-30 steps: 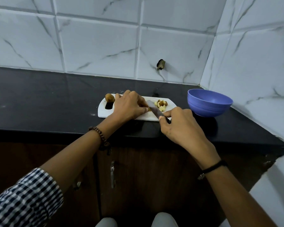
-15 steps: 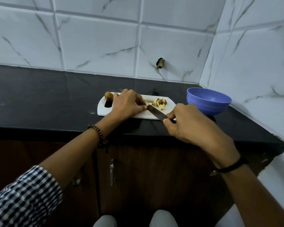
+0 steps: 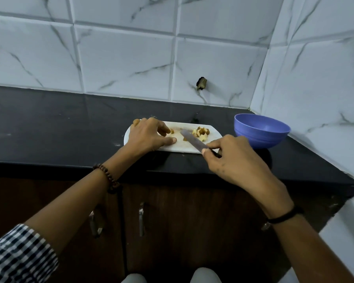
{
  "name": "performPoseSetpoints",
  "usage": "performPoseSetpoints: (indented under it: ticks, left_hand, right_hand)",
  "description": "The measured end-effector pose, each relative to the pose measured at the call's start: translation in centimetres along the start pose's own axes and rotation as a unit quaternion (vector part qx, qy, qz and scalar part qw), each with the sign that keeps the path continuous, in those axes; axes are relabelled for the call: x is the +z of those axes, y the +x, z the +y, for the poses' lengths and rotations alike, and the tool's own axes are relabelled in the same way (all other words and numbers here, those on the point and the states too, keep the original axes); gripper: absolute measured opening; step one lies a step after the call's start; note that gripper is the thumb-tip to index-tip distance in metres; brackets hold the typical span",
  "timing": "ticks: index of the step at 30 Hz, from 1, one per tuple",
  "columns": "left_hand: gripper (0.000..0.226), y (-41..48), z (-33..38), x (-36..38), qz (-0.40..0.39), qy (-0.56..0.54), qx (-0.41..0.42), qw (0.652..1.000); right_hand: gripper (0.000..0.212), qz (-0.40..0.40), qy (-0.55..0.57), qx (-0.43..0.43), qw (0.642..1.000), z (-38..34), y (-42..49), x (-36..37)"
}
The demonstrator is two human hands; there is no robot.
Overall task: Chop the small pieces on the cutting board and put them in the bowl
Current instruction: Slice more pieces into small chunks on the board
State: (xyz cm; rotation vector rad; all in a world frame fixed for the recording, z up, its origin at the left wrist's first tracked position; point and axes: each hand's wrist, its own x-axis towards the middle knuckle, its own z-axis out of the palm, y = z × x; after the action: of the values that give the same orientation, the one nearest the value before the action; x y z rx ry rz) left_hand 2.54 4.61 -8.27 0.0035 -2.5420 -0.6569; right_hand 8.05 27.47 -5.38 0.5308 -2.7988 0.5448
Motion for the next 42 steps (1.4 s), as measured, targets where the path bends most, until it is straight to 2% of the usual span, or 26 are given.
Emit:
performPoseSetpoints:
  ticks: [5,12,15,22,27,29,32,36,38,42]
  left_hand:
    - [0.02,-0.2,-0.1,0.1,0.02,0.011,-0.002,1.0]
    - [0.018,0.8,0.1,1.1,0.026,-0.011,0.007,1.0]
    - [0.021,1.0,1.1,1.4,0.0,-0.003,0.014,1.0]
    - [0.012,1.2,1.9,1.2,-0.028,-0.001,0.036,0.999]
    - [0.015,1.2,1.7,1.0,-0.033,-0.035,0.056,0.997]
    - [0.02,1.2,1.7,0.9,-0.051,-0.039,0.058,0.996]
    - [0.027,1.6,2.1,0.3,-0.124,-0.022,0.05,0.991]
    - [0.018,1.7,2.8,-1.1,-0.175,0.029,0.057,0.982]
    - [0.015,1.4,3.0,-1.3,-0.148,0.041,0.054,0.987]
    - [0.015,0.6,2.7,-0.6,-0.046,0.009,0.046,0.998]
  right_hand:
    - [0.034,0.017,-0.023,0.025,0.999,0.7,0.6,1.2]
    - [0.038,0.07,0.008,0.032,0.997,1.6,0.4,1.2]
    - [0.039,0.086,0.029,0.017,0.996,1.5,0.7,1.4]
    - [0.039,0.085,0.052,0.015,0.995,1.9,1.1,2.0]
    - [0.038,0.095,0.062,0.009,0.993,2.2,0.9,1.9]
    - [0.038,0.101,0.065,0.008,0.993,2.2,0.9,1.8]
    - [0.038,0.104,0.07,0.006,0.992,2.2,0.9,1.9]
    - [0.038,0.104,0.077,0.004,0.992,2.2,0.7,1.9]
    - [0.038,0.106,0.08,0.004,0.991,2.2,0.7,2.0]
    - [0.038,0.11,0.081,0.005,0.991,2.1,0.9,2.2]
